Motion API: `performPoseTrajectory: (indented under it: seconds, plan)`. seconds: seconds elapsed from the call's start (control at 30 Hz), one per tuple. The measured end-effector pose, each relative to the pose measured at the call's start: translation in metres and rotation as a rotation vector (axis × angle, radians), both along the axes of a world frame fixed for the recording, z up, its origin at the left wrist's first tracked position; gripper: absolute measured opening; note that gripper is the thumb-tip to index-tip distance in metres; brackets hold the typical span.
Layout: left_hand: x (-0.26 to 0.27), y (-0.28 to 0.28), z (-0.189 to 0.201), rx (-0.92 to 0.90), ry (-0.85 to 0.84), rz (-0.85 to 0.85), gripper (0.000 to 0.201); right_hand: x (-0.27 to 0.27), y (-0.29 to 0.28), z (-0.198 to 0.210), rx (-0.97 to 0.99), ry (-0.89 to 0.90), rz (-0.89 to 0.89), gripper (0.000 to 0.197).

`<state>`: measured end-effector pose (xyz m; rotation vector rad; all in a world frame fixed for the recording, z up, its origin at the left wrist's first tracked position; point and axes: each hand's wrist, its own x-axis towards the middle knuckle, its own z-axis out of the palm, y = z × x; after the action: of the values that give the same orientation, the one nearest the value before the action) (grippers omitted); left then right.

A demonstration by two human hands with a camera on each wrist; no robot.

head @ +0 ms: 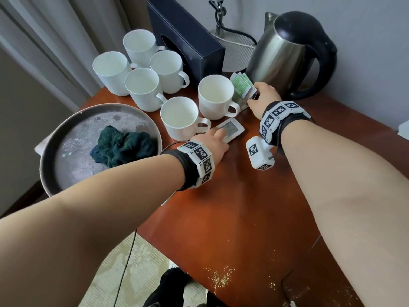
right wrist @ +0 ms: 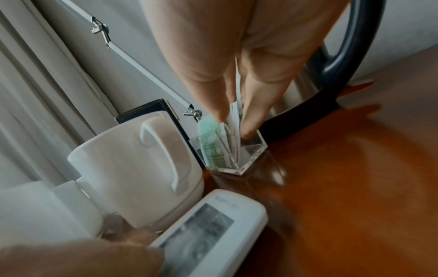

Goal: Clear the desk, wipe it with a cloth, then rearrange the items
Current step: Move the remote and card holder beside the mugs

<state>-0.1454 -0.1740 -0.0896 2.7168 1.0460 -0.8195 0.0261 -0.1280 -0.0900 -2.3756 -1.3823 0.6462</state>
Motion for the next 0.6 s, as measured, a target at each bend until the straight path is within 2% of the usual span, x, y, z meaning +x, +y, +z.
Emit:
performPoseTrajectory:
  seconds: [0.3,0.4,0.6]
  plan:
    - [0.000,-0.006,-0.002,-0.068,-0.120,0.198,0.053,0.008,-0.037,0.032,-0.017,-0.051,0.076,0.054]
    - [0.000,-0.017,0.015,-0.024,-0.121,0.166,0.058,0.004,-0.057,0.048,-0.015,-0.064,0.115,0.055]
    - [-0.018,-0.038,0.050,-0.008,-0.269,0.249,0.047,-0.018,-0.091,0.092,0.006,-0.091,0.227,0.053]
